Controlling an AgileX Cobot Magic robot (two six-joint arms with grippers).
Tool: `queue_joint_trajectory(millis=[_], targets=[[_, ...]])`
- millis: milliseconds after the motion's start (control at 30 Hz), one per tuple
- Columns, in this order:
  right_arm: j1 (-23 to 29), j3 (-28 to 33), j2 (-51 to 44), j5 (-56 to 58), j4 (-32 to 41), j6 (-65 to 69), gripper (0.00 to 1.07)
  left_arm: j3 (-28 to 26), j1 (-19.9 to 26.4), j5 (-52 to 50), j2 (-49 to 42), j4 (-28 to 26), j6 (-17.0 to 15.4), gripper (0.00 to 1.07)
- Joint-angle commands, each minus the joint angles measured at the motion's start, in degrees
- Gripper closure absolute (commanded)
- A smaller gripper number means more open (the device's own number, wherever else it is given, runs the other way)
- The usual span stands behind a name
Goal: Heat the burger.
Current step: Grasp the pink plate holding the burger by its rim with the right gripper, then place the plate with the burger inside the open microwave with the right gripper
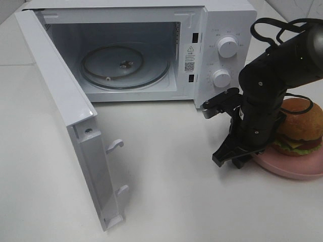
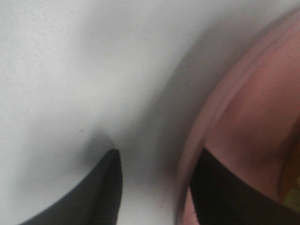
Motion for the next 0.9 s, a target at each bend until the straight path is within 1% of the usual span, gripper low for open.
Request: queue_joint_trajectory(millis=[33, 67, 133, 467, 733, 833, 867, 900], targets=[[-0.1, 0.3, 1.0, 1.1, 1.3, -0.2, 0.94, 0.2, 0.1, -0.7, -1.2, -0.4, 0.1, 1.06], [-0.1, 0.3, 1.0, 1.1, 1.3, -0.2, 0.94, 0.2, 0.1, -0.7, -1.2, -0.4, 0.1, 1.06], [-0.1, 0.3, 0.9, 1.3, 1.3, -0.6, 1.07, 0.2, 0.1, -0.7, -1.2, -0.4, 0.1, 1.06], [0.0, 0.3, 0.9, 2.1, 1.3, -1.5, 1.07, 0.2, 0.1, -0.7, -1.2, -0.4, 0.1, 1.06], [0.1, 0.3, -3.0, 4.9, 1.4, -2.6, 1.07, 0.2, 0.1, -0.7, -1.2, -0.4, 0.1, 1.06], [1.5, 0.3, -5.6, 5.4, 1.0, -2.6, 1.07, 0.2, 0.1, -0.7, -1.2, -0.4, 0.1, 1.06], [3.4, 0.3, -6.9, 6.4, -0.3, -2.6, 1.07, 0.2, 0.1, -0.7, -1.2, -0.4, 0.1, 1.06], [3.4, 0.3, -6.9, 6.4, -0.3, -2.6, 1.07, 0.2, 0.1, -0.7, -1.2, -0.4, 0.1, 1.06]])
